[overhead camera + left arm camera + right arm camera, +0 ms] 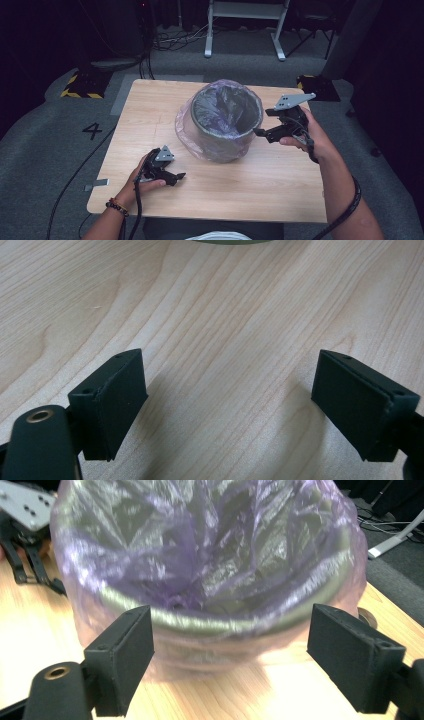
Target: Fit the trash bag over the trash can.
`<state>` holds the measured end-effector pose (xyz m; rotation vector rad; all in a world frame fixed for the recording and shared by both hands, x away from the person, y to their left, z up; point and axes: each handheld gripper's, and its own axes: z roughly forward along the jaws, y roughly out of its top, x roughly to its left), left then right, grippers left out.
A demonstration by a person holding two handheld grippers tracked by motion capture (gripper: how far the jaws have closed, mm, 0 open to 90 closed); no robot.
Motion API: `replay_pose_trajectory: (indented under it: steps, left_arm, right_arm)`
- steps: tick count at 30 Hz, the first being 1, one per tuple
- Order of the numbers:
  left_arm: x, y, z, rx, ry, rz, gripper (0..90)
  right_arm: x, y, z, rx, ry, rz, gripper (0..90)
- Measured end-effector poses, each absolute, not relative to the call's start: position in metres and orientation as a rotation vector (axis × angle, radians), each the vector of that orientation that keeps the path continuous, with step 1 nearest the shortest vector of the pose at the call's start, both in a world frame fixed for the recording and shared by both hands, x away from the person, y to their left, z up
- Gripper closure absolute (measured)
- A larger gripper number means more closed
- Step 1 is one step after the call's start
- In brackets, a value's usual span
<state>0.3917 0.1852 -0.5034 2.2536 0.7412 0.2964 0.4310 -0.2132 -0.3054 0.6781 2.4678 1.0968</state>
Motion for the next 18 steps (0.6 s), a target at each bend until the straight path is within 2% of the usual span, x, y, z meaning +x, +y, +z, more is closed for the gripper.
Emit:
replay_pose_trajectory:
  steps: [18]
  left_arm:
    - [0.392,0.185,-0.503,2.253,0.741,0.297,14.1]
  right_arm:
    - [0.417,-0.223,-0.333,0.66,2.498,0.97,18.3]
